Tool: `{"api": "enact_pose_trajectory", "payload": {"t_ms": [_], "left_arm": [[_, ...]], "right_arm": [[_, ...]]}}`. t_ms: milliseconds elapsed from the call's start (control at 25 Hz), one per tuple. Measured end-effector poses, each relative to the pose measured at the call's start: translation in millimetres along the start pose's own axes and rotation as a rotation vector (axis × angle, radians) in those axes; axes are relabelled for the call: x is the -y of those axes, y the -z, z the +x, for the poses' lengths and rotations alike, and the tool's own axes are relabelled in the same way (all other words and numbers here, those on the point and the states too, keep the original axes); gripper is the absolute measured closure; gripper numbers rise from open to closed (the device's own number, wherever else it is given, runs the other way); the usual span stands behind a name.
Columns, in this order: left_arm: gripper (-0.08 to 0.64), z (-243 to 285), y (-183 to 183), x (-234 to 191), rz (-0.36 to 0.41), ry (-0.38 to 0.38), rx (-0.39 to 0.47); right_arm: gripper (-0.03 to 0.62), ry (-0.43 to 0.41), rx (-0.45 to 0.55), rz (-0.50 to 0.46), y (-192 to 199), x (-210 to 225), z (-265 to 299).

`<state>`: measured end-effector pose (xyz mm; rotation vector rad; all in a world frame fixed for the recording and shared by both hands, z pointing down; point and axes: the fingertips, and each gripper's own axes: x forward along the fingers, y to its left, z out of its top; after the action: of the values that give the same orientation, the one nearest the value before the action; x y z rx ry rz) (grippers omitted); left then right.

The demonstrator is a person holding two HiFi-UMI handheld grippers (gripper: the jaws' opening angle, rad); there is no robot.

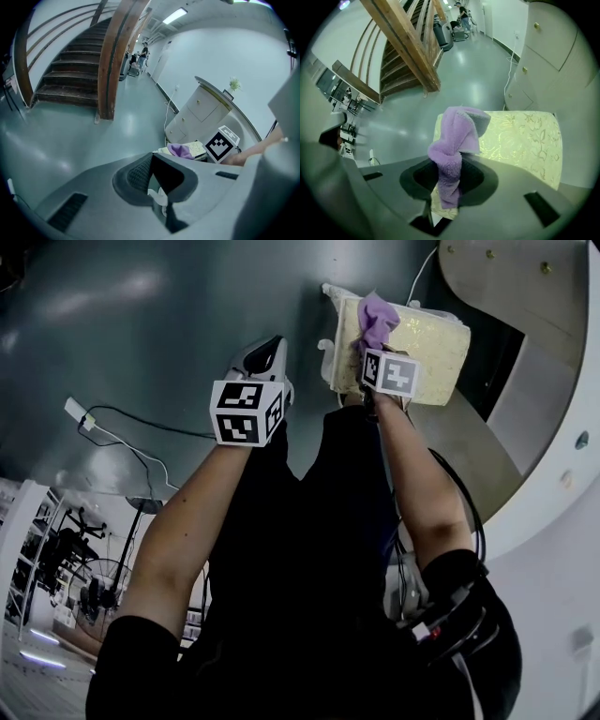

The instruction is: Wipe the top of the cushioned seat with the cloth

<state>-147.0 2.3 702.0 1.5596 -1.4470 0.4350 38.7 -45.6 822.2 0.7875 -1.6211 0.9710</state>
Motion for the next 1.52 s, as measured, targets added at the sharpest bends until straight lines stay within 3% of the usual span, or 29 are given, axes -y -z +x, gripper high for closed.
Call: {"api": "enact_pose_trajectory", "payload": {"t_ms": [360,600,800,960,1160,1360,1520], "left_arm": [[0.557,-18,1,-18,-0.039,-0.019,0.006],[0.557,-15,-9,10,-0.017,-0.002,0.003],[0.557,6,-29,73,0.024,0.059,0.01],[0.557,33,-46,120,0.067,0.093,0.007],[0.557,70,-50,171,0.093,0.127,0.006],[0.557,96,-35,192,0.072,0.139,0.0],[0.557,106,-9,186,0.028,0.116,-0.031]], "right_arm": [[0.491,-0.122,-0.029,-0.146,-13,-64,3],[0.489,-0.188,0.109,-0.079,-48,-68,-48],[0.488,-0.156,0.206,-0.026,-74,-6,-98],[0.488,-0.081,0.215,0.008,-79,68,-113],[0.488,0.01,0.186,0.074,-59,168,-100],[0.488,0.064,0.167,0.167,-47,237,-74],[0.488,0.069,0.168,0.209,-45,262,-54]]}}
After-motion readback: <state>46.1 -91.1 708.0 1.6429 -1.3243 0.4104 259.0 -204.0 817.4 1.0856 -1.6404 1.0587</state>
